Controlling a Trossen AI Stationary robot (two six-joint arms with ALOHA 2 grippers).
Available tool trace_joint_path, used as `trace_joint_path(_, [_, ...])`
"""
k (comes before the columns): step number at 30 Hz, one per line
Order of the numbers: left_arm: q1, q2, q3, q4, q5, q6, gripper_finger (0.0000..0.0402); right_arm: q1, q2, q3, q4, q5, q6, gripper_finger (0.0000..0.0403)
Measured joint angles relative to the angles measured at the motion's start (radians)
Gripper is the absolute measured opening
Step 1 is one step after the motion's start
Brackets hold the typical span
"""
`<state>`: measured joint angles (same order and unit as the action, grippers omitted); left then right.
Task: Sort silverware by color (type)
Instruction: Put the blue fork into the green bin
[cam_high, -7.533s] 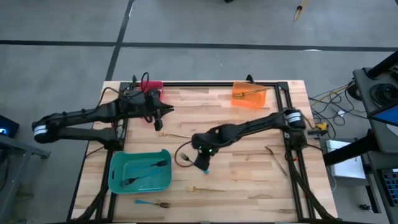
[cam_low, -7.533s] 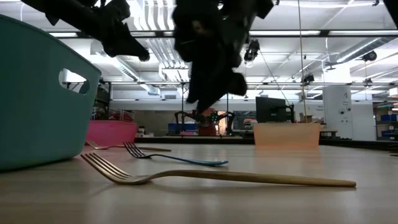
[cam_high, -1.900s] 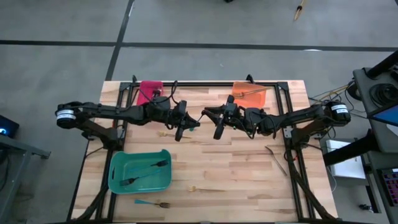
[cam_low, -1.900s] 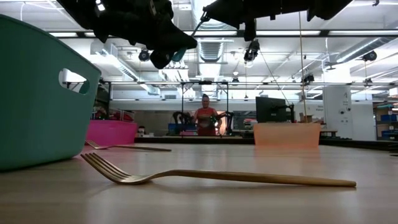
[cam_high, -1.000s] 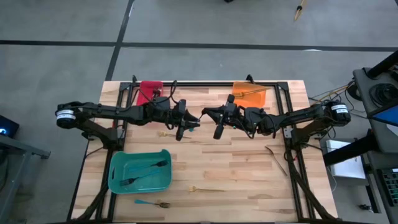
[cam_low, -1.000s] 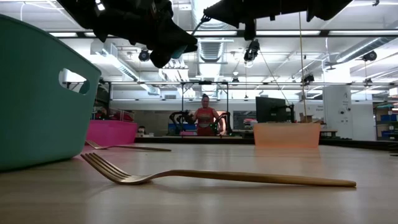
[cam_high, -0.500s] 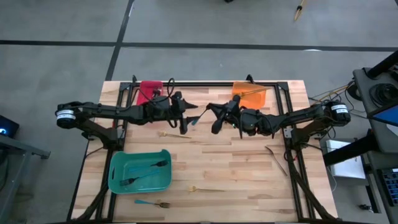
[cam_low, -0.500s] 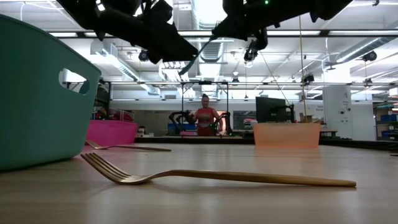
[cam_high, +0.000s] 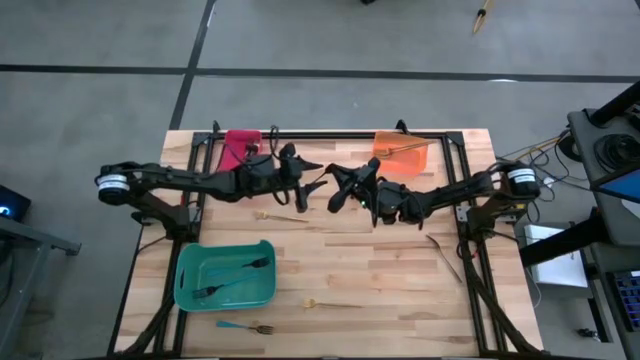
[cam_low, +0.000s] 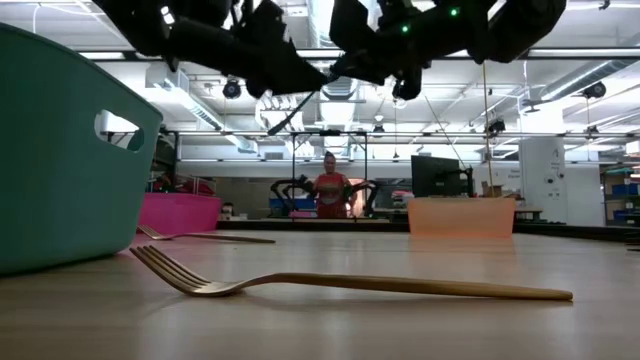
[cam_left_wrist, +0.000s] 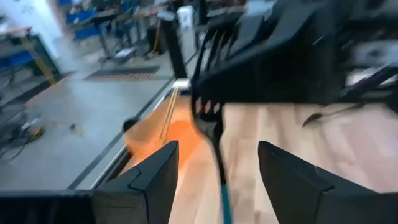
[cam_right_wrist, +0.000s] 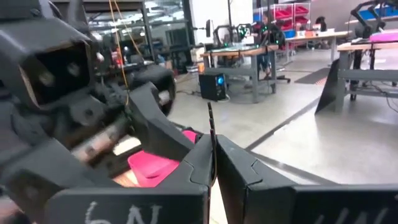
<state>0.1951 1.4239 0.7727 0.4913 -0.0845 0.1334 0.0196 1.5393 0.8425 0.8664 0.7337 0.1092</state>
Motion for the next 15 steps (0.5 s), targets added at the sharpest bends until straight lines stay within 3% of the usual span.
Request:
trace_joint_path(4, [-0.005, 0.019, 0.000, -0.020, -0.080, -0.007, 0.0193, 0.000, 0.015, 0.000, 0.013, 0.001, -0.006, 0.0008])
trace_joint_path(8, [-0.011, 0.030, -0.001, -0.025, -0.090, 0.001, 0.0171, 0.000, 0.015, 0.000, 0.007, 0.000, -0.008, 0.0008])
trace_joint_path(12, [-0.012, 0.029, -0.001, -0.030, -0.090, -0.006, 0.0119, 0.000, 0.015, 0.000, 0.007, 0.001, -0.009, 0.0008])
trace_joint_path(15, [-0.012, 0.029, 0.000, -0.030, -0.089, -0.026, 0.0058, -0.001, 0.015, 0.000, 0.007, 0.003, -0.005, 0.0008])
